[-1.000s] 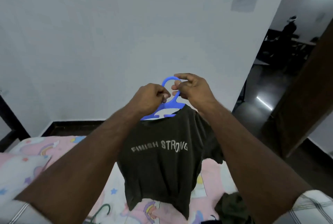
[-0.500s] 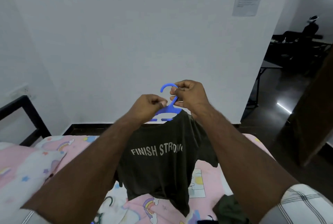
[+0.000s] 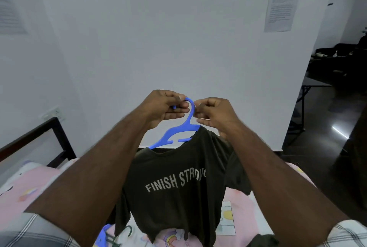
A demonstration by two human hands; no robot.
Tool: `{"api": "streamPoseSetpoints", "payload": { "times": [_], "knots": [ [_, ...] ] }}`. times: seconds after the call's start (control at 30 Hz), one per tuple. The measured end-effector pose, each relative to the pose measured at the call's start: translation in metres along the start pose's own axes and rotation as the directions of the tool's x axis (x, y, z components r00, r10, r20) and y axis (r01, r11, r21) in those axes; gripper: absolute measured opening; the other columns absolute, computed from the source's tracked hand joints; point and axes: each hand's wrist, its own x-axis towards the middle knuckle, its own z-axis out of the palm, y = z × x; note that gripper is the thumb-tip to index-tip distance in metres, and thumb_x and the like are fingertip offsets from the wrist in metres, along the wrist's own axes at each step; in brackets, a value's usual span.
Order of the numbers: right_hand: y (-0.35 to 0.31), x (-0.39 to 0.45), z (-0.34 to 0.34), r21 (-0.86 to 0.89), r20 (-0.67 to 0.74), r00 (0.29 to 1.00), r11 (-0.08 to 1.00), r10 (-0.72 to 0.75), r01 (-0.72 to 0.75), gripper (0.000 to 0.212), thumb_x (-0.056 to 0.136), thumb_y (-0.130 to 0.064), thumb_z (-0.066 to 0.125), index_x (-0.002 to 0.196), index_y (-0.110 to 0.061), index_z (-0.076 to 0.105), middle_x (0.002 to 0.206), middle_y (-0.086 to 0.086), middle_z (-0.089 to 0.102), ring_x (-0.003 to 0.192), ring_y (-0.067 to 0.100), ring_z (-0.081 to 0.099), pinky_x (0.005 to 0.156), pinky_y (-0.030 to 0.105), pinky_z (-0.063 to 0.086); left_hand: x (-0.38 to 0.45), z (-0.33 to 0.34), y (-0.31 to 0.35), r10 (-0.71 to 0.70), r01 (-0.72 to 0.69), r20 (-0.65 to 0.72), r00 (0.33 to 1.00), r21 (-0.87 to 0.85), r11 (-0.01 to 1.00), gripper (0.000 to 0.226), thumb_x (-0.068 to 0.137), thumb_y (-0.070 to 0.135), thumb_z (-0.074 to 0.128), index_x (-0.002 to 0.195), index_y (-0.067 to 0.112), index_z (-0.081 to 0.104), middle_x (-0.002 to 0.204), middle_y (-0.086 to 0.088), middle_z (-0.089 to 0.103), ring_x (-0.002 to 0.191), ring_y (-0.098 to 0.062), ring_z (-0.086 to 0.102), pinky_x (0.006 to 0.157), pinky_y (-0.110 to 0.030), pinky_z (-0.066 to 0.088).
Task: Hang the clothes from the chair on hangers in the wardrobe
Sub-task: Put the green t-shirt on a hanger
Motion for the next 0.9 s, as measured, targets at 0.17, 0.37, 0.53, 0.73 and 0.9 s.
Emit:
{"api": "streamPoseSetpoints", "payload": {
  "times": [0.17,0.37,0.53,0.73,0.9],
  "knots": [
    [0.019,0.004,-0.047,-0.204,-0.025,0.998,0.977,-0.062,0.056,0.005,0.09,-0.017,0.073,0.093,-0.017,0.077,0.095,0.002,0.077,0.098,0.019,0.072,0.093,0.038,0.055,0.001,-0.018,0.01,-0.014,0.011,-0.028,1.0,-0.115,0.993,0.016,0.099,0.012,0.06,0.105,-0.001,0.068,0.093,-0.016,0.074,0.098,-0.032,0.074,0.088,-0.044,0.059],
    [0.036,-0.003,-0.069,-0.381,0.083,0.996,0.922,-0.035,0.064,0.01,0.089,-0.02,0.075,0.095,-0.015,0.079,0.094,-0.009,0.077,0.095,0.006,0.071,0.092,0.024,0.052,0.0,-0.032,0.015,-0.023,0.014,-0.071,0.997,-0.125,0.992,0.016,0.1,0.012,0.059,0.104,0.0,0.068,0.091,-0.015,0.074,0.097,-0.032,0.074,0.085,-0.04,0.061],
    [0.043,-0.008,-0.083,-0.413,0.189,0.978,0.911,0.084,0.002,0.021,0.085,-0.015,0.078,0.106,-0.019,0.078,0.1,-0.006,0.077,0.101,0.012,0.071,0.098,0.032,0.052,0.0,-0.047,0.017,-0.009,-0.004,-0.105,0.994,-0.128,0.992,0.018,0.1,0.014,0.059,0.104,-0.001,0.068,0.091,-0.015,0.074,0.091,-0.029,0.075,0.079,-0.037,0.062],
    [0.048,-0.015,-0.092,-0.287,0.205,0.969,0.955,0.139,-0.076,0.034,0.082,-0.001,0.076,0.114,-0.013,0.073,0.105,0.006,0.076,0.102,0.021,0.072,0.093,0.035,0.055,0.002,-0.064,0.026,0.015,-0.025,-0.106,0.994,-0.093,0.995,0.018,0.101,0.014,0.057,0.104,0.0,0.068,0.088,-0.012,0.073,0.091,-0.028,0.075,0.08,-0.037,0.062],
    [0.054,-0.022,-0.099,-0.294,0.175,0.972,0.951,0.156,-0.099,0.03,0.083,0.004,0.074,0.11,-0.008,0.072,0.102,0.008,0.077,0.1,0.023,0.073,0.084,0.029,0.058,0.003,-0.078,0.03,0.032,-0.044,-0.126,0.992,-0.091,0.995,0.017,0.1,0.015,0.059,0.103,0.0,0.068,0.086,-0.011,0.073,0.089,-0.027,0.075,0.08,-0.036,0.062]
  ]
}}
